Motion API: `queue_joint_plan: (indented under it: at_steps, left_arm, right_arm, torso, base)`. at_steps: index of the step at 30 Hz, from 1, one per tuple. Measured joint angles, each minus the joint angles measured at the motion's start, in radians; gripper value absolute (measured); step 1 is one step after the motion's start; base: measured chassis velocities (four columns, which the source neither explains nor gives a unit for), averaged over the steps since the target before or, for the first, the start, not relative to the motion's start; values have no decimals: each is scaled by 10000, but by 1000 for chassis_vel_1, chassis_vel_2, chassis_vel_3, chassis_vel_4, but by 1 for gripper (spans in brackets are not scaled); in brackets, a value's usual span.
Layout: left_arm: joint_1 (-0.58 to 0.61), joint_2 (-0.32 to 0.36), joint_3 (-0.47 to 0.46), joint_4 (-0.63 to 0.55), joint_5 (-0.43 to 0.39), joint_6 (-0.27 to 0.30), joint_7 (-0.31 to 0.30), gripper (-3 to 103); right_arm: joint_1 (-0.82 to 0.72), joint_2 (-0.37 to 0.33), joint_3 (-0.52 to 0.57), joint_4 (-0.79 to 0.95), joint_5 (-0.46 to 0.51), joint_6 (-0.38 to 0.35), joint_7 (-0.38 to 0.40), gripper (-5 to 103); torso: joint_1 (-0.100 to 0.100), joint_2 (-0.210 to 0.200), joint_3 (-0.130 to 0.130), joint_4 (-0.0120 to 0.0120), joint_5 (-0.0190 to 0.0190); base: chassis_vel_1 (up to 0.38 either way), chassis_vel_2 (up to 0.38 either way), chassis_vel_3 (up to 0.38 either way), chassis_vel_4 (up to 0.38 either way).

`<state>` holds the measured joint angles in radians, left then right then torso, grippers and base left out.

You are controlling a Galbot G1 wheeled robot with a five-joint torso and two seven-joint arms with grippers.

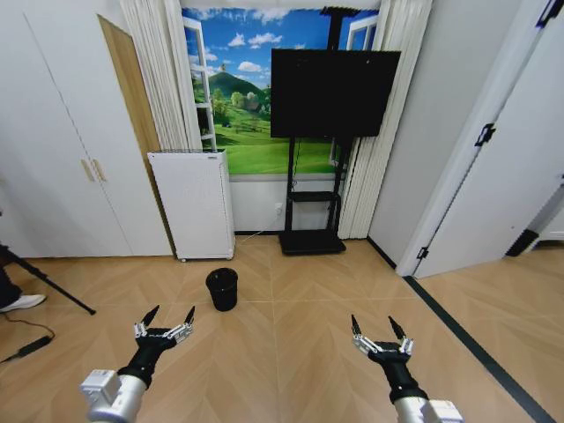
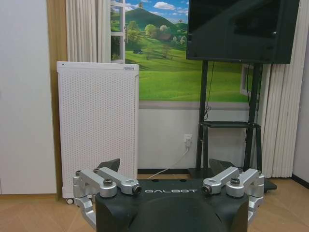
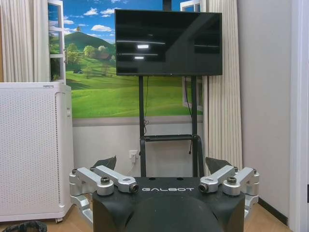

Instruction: Pick up the trash bin and place the garbage on the floor into it.

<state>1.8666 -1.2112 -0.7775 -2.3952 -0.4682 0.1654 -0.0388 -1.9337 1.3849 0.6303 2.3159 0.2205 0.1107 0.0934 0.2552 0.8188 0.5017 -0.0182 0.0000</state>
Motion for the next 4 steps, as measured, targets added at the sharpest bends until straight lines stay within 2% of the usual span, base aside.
queue_joint_plan:
  at_steps: [4]
  left_arm:
    - [0, 0, 0, 0, 0, 0, 0, 100]
  right_arm:
    - [0, 0, 0, 0, 0, 0, 0, 100]
  torso:
    - [-1, 0, 0, 0, 0]
  base:
    - [0, 0, 0, 0]
